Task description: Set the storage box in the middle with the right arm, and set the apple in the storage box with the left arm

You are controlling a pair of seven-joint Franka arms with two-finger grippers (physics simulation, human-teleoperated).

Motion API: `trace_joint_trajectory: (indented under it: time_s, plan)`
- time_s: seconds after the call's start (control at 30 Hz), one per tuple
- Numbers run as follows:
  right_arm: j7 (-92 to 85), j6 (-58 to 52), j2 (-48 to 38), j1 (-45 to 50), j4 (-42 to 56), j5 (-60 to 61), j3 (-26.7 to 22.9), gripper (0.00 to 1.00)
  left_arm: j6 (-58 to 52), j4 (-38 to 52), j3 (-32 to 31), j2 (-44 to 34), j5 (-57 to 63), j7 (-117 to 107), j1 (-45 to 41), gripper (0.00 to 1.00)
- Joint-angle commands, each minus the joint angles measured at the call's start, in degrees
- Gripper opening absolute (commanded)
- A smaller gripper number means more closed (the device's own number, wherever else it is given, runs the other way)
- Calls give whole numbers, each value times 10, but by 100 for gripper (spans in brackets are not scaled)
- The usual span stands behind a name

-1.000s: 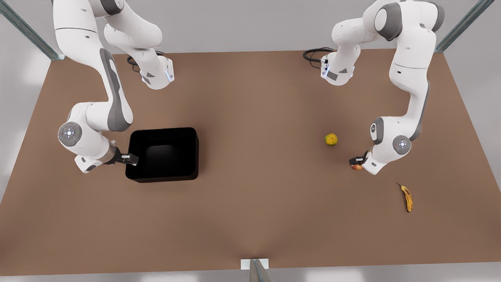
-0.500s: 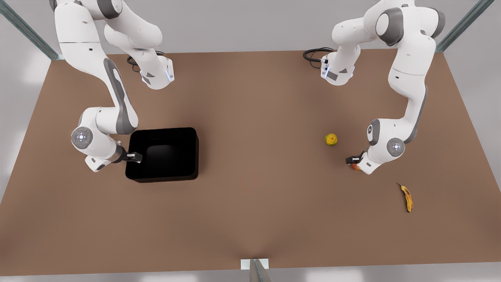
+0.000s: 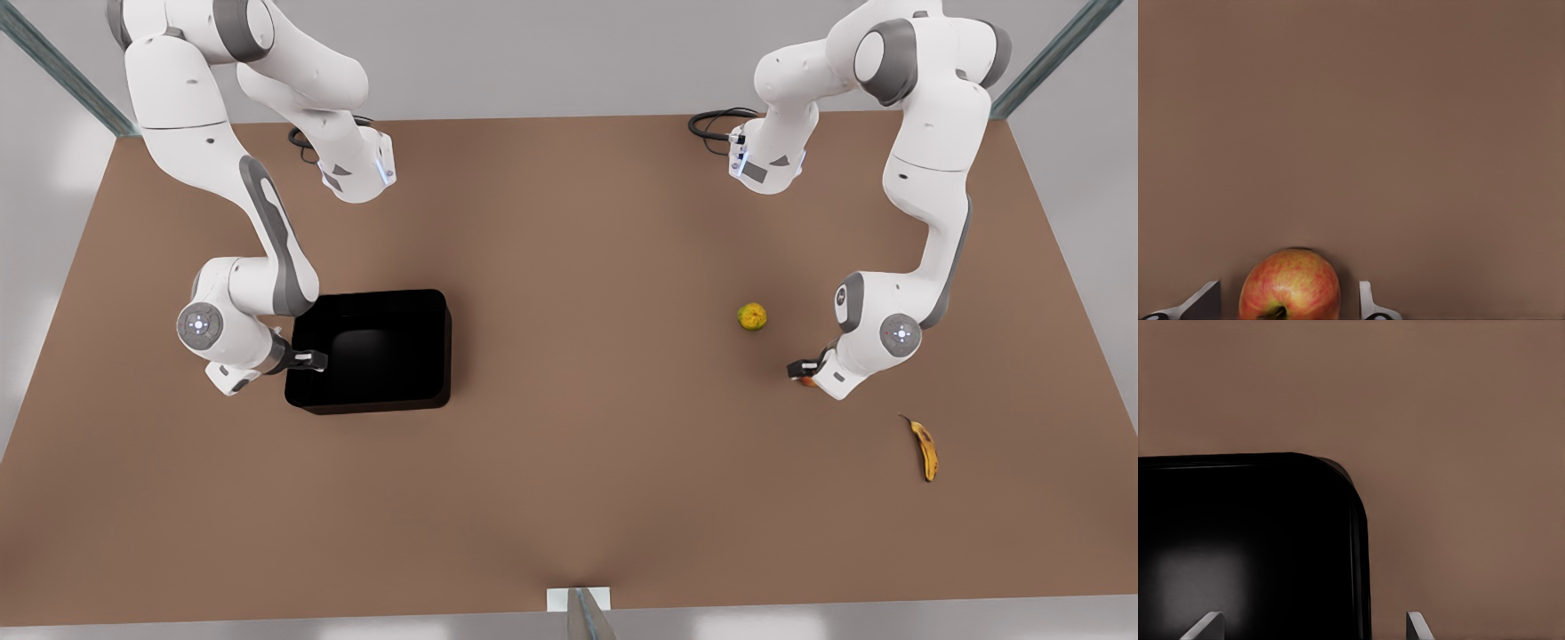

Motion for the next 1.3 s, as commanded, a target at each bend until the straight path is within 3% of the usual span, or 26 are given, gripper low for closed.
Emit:
trace_joint_trajectory:
  time_s: [0.0,0.07,0.13,0.2,0.23,0.27,0.8,0.83,0.87,0.93,0.97,1.0,1.17,1.23,1.27]
  plan:
    - [0,0,0,0,0,0,0,94,0,0,0,1,0,0,0,99]
    - [0,0,0,0,-4,0,0,91,0,0,0,1,1,0,0,99]
    - [0,2,2,0,-4,0,0,57,0,0,0,0,1,0,0,99]
    - [0,2,6,0,-4,0,0,57,1,0,0,0,1,1,0,99]
    - [0,2,7,0,-4,0,0,46,1,0,0,0,1,0,-1,99]
    - [1,2,8,-1,-4,0,0,22,0,0,0,-1,0,0,-2,99]
    - [-1,13,12,0,-4,0,0,21,-1,0,-4,-1,1,0,0,99]
    - [-15,13,12,-2,-4,1,0,46,-2,-1,-4,-2,1,0,0,99]
    - [-15,13,12,-6,-4,0,0,57,-3,-1,-4,-2,1,0,0,99]
    - [-15,14,14,-6,-4,1,0,57,-3,-1,-4,-2,1,0,0,99]
    - [-15,14,14,-6,-4,1,0,67,-3,0,-4,-2,1,0,0,99]
    - [-15,14,17,-6,-4,0,0,70,-2,0,-4,-2,1,0,1,99]
    - [-13,38,31,-8,-11,0,8,64,0,0,-4,0,1,1,1,99]
    - [-13,42,30,-11,-14,0,8,21,-1,-1,-4,0,1,1,1,99]
    - [-14,42,29,-16,-14,0,11,21,-1,-2,-4,1,1,0,3,99]
